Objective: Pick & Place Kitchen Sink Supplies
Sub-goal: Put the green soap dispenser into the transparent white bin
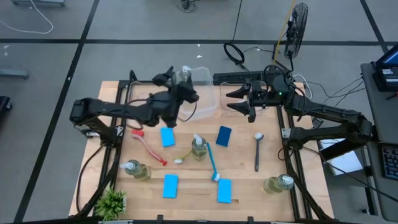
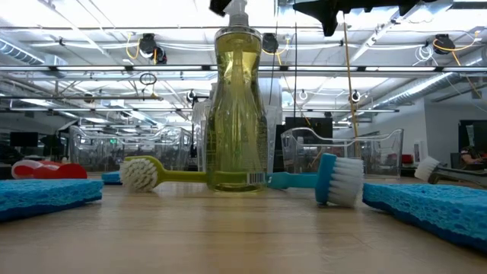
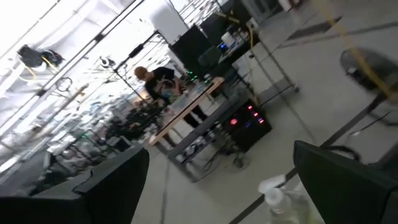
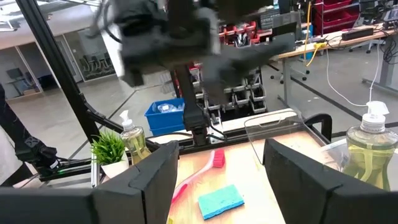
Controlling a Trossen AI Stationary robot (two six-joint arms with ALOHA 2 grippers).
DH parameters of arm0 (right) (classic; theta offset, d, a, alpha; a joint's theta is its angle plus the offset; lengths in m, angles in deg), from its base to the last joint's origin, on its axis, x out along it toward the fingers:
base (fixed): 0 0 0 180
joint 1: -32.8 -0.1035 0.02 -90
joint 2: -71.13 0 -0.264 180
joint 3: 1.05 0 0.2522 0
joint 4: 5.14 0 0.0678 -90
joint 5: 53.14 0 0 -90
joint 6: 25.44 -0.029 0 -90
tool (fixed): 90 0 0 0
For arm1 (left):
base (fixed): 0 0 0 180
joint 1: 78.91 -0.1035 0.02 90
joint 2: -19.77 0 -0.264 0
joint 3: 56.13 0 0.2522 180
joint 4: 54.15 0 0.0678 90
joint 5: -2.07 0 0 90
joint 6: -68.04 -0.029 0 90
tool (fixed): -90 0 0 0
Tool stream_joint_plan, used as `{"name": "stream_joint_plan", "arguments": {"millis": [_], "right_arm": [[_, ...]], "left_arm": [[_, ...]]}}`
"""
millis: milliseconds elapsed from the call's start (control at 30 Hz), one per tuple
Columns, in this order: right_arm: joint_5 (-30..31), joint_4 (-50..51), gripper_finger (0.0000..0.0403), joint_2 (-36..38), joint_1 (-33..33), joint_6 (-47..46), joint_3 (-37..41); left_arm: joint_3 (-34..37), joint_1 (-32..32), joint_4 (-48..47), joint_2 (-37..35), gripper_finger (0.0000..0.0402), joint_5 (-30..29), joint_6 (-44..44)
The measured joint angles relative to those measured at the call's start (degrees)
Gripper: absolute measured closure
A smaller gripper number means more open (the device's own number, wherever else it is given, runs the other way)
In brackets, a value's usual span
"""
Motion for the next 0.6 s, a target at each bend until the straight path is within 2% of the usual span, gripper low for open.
{"name": "stream_joint_plan", "arguments": {"millis": [433, 600], "right_arm": [[0.02, 0.24, 0.0181, 0.0, 0.0, 0.0, 0.0], [0.04, 0.24, 0.0181, 0.0, 0.0, 0.01, 0.0]], "left_arm": [[0.0, 16.03, 0.1, -4.12, 0.0002, -9.97, 6.76], [-0.02, 21.08, 5.24, -4.03, 0.0002, -10.34, 5.57]]}}
